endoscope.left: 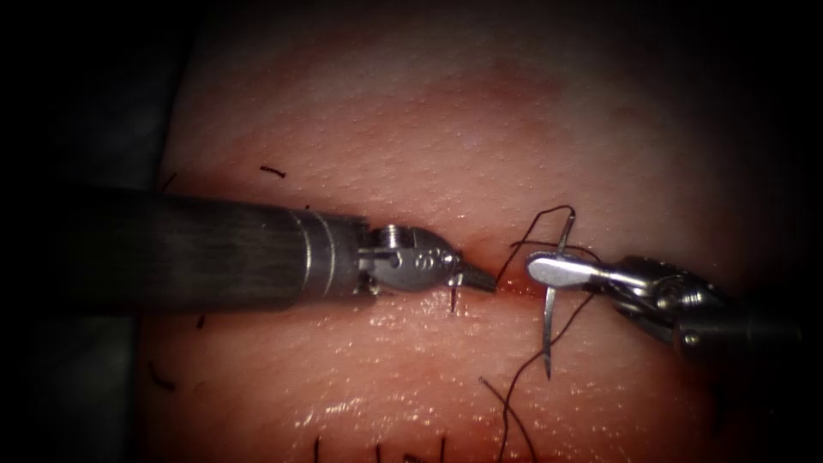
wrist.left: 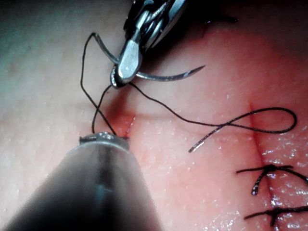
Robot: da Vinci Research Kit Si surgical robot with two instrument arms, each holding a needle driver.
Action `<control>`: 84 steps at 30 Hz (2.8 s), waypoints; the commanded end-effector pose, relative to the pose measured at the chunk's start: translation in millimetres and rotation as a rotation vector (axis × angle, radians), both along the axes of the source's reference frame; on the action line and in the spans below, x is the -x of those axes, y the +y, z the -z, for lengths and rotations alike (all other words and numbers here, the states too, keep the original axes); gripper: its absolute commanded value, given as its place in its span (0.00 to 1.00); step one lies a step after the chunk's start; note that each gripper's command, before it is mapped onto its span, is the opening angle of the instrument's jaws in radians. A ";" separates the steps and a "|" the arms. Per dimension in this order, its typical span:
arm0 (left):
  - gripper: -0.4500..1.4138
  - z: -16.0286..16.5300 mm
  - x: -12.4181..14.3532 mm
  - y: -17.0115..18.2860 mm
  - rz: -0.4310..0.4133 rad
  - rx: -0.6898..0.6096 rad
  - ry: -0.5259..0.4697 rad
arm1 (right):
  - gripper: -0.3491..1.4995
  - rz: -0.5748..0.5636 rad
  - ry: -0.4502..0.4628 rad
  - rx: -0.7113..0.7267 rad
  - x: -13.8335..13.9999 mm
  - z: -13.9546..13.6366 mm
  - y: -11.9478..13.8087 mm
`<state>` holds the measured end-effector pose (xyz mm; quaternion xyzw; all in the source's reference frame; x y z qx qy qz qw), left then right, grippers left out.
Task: Wound Closure
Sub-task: Insert the left needle holder into the wound, then with the right needle holder, throw the needle through the bottom of the wound.
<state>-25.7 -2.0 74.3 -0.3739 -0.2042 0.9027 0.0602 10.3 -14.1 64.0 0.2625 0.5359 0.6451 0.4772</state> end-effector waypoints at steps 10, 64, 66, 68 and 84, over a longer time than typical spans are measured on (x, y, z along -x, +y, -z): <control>0.00 -3.6 1.0 0.2 -0.074 0.009 0.129 | 0.00 -0.002 -0.003 0.024 -0.8 -0.5 -0.3; 0.41 -9.2 0.2 -2.4 -0.192 -0.038 0.365 | 0.00 0.112 -0.547 1.031 -4.4 -6.4 1.9; 0.41 -9.1 0.3 -2.5 -0.187 -0.041 0.367 | 0.00 0.108 -0.554 1.041 -4.4 -6.4 1.9; 0.40 -9.0 0.3 -2.5 -0.187 -0.041 0.368 | 0.00 0.111 -0.561 1.059 -4.6 -6.4 1.7; 0.38 -8.5 0.5 -2.6 -0.172 -0.073 0.350 | 0.00 0.143 -0.607 1.210 -5.7 -7.7 -2.5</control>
